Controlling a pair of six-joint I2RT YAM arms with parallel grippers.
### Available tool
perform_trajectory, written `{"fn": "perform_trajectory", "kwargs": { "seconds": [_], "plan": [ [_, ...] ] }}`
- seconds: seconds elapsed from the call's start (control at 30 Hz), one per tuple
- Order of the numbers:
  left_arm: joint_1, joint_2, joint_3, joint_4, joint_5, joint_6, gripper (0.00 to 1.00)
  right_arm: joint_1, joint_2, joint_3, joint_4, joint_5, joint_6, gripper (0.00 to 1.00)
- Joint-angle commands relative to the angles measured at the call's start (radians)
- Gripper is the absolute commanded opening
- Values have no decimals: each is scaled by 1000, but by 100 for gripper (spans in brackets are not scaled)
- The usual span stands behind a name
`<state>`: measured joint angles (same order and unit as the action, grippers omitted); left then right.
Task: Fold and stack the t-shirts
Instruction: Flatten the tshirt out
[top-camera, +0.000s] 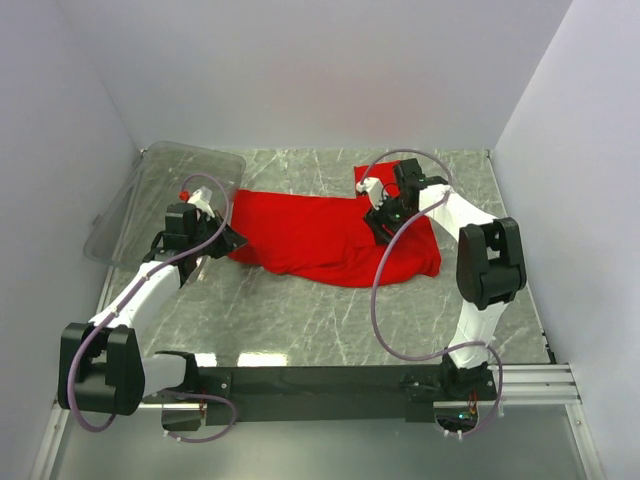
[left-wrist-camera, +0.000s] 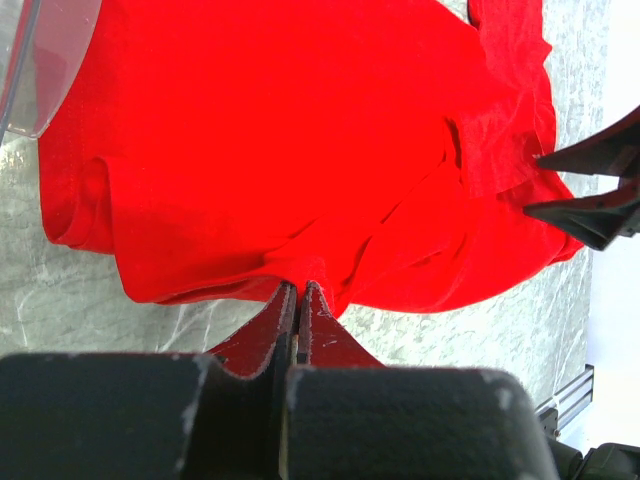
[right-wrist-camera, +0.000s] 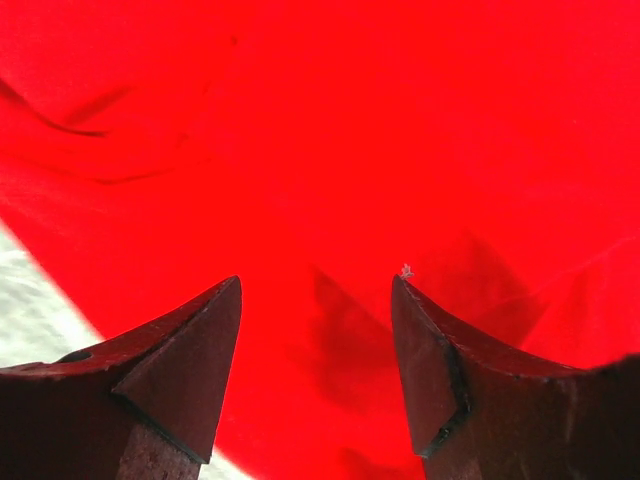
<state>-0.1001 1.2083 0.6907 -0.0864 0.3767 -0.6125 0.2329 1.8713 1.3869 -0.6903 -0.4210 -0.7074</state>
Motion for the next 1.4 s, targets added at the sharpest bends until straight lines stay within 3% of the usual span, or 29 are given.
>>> {"fn": "perform_trajectory", "kwargs": {
  "seconds": [0.0,0.43,0.53,0.67,0.93,1.03,1.37],
  "plan": [
    [-1,-21,18,39,8,7,1,26,22,26,37,85,-70,68],
    [0,-42,4,28,-1,10,1,89,101,15,81,174,-104,65],
    [0,-47,3,30,-1,7,1,91,100,8,86,174,-110,54],
    [-1,-46,-2,33,2,7,1,92,91,4,75,162,-115,28],
    [-1,-41,10,22,2,16,1,71,-24,26,34,126,-115,12],
    [0,-38,9,30,5,14,1,59,-52,73,9,122,-116,1],
    [-1,-47,16,17,2,19,1,60,72,348,-52,140,-119,1]
  ]
}}
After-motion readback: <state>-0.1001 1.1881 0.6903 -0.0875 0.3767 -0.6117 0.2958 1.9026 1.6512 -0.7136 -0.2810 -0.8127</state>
